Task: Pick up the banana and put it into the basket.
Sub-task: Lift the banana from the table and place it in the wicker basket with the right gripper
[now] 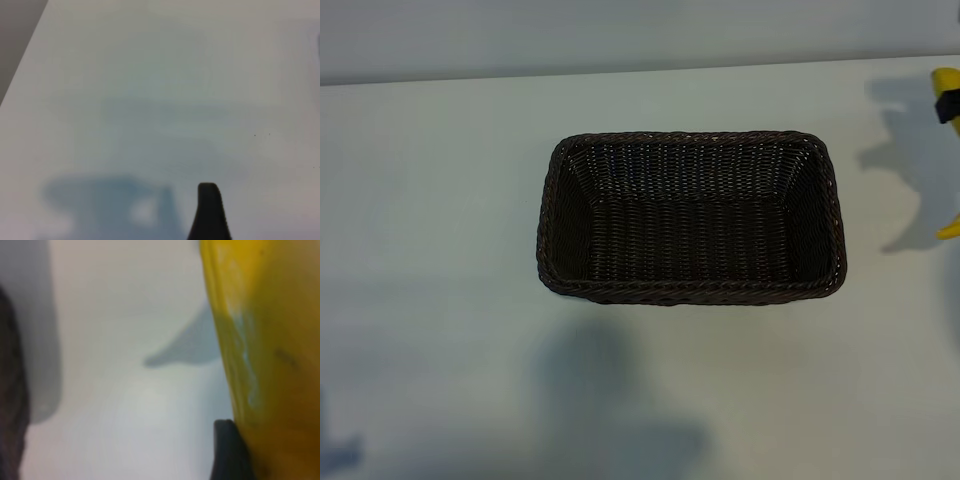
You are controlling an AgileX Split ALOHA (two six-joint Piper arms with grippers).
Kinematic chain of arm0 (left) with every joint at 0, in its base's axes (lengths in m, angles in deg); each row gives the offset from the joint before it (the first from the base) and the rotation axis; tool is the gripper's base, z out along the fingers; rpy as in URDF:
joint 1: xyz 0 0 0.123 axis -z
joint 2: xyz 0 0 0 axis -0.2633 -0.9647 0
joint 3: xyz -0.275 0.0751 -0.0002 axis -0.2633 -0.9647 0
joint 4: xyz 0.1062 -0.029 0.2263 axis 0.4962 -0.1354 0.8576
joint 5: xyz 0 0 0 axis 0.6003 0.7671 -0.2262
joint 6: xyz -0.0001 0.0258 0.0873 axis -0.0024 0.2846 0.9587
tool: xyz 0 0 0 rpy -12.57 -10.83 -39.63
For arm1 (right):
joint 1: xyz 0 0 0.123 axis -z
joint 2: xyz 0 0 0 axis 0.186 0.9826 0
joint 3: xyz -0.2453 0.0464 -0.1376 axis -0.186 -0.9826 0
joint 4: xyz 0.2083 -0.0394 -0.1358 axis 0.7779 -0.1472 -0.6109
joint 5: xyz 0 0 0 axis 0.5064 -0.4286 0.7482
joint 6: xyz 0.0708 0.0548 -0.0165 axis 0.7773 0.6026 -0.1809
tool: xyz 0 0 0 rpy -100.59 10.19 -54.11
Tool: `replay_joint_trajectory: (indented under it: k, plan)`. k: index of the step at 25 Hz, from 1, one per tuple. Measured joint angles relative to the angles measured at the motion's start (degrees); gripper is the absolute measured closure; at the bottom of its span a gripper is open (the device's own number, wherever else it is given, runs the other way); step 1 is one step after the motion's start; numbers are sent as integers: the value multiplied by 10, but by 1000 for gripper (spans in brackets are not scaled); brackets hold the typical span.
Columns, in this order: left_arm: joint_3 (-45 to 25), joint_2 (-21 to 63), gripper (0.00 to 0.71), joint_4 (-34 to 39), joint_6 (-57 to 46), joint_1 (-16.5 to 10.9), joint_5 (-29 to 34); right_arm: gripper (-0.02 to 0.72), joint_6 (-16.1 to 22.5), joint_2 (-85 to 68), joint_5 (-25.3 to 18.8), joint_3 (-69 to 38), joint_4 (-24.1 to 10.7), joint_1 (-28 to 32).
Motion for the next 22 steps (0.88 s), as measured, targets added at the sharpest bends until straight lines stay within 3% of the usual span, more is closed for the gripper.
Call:
replay_joint_trajectory:
  k: [11, 18, 22]
  plan:
    - [0, 0, 150, 0, 0, 0, 0, 277, -9, 0, 9, 24, 2, -167]
    - [0, 0, 150, 0, 1, 0, 0, 277, -72, 0, 53, 30, 2, -275]
    - [0, 0, 150, 0, 1, 0, 0, 277, -156, 0, 91, 30, -6, -319]
